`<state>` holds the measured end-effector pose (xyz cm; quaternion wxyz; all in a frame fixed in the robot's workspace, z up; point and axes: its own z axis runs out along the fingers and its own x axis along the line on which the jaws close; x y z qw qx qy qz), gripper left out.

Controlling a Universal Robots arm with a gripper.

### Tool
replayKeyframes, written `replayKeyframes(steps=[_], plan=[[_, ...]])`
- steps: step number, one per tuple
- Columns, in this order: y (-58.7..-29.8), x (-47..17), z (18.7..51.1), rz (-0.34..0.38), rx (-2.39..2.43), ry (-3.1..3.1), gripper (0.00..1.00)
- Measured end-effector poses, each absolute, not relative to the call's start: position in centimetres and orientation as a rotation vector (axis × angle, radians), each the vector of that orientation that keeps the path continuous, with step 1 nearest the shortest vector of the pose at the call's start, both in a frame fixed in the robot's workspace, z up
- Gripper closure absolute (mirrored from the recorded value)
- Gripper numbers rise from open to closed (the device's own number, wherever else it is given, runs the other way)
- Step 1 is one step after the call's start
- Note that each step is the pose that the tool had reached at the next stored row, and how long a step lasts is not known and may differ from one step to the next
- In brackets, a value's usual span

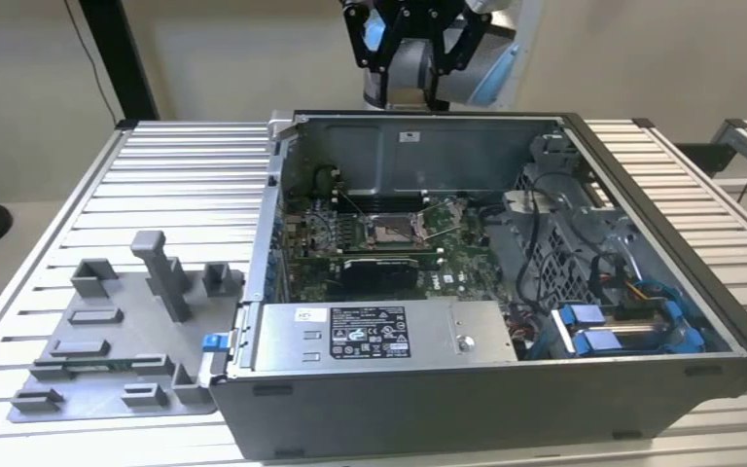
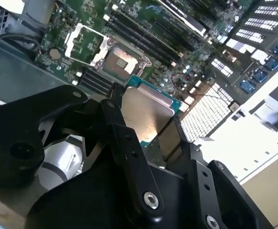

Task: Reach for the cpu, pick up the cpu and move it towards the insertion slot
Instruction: 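Pick up the cpu and move it towards the insertion slot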

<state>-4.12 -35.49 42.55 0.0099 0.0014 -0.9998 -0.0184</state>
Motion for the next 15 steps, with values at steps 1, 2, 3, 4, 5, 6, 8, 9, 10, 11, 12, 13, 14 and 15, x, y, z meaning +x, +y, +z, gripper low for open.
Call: replayKeyframes(steps=[1,2,3,4,5,6,8,9,10,11,12,13,14,15], plan=[[-35.2,-4.1,42.5,-0.058,0.004,-3.121,1.00],[-34.9,-4.1,42.4,-0.058,0.004,-3.121,1.00],[-34.6,-4.1,42.4,-0.058,0.004,-3.121,1.00],[-34.3,-4.1,42.3,-0.058,0.004,-3.121,1.00],[-34.0,-4.1,42.3,-0.058,0.004,-3.121,1.00],[-33.8,-4.1,42.3,-0.058,0.004,-3.121,1.00],[-33.3,-4.1,42.2,-0.058,0.004,-3.121,1.00],[-33.0,-4.1,42.2,-0.058,0.004,-3.121,1.00],[-32.6,-4.1,42.2,-0.058,0.004,-3.121,1.00],[-32.3,-4.1,42.1,-0.058,0.004,-3.121,1.00],[-32.1,-4.1,42.1,-0.058,0.003,-3.121,1.00],[-32.0,-4.1,42.1,-0.058,0.003,-3.121,1.00],[-31.9,-4.1,42.1,-0.057,0.003,-3.121,1.00],[-31.9,-4.1,42.1,-0.058,0.004,-3.121,1.00]])
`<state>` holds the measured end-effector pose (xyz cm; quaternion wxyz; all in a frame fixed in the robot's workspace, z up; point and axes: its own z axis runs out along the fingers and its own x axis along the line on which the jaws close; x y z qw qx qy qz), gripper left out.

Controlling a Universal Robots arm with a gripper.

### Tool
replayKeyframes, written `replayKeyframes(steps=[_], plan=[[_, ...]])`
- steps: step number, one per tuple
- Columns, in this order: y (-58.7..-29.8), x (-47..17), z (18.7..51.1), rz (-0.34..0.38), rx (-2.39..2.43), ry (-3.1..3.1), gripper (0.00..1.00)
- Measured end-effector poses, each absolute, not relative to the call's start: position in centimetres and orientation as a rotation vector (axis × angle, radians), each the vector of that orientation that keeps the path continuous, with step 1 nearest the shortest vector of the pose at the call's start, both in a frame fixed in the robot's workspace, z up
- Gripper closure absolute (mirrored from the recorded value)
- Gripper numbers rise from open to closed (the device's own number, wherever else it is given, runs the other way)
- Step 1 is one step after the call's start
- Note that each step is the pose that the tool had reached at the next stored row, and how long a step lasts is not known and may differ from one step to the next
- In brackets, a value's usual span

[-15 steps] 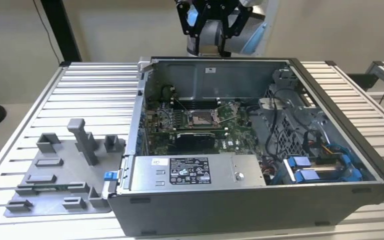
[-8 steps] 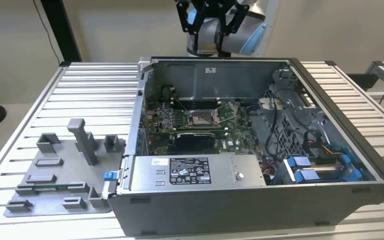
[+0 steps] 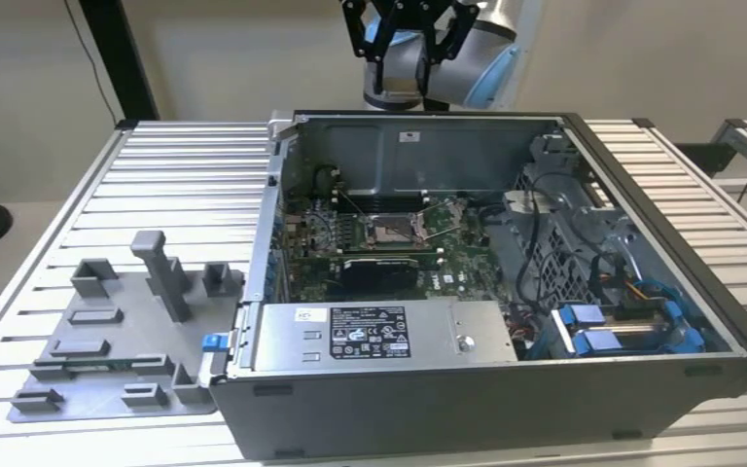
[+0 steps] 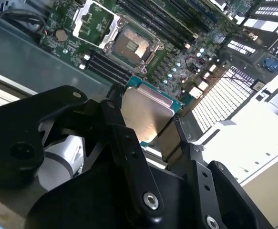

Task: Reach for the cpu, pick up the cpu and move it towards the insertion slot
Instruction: 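Pick up the cpu and move it towards the insertion slot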

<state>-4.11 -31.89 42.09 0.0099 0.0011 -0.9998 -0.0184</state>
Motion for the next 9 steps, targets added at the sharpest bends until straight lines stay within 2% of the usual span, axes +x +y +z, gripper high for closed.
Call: replayKeyframes(steps=[9], plan=[[-31.89,-4.11,42.09,-0.058,0.003,-3.121,1.00]])
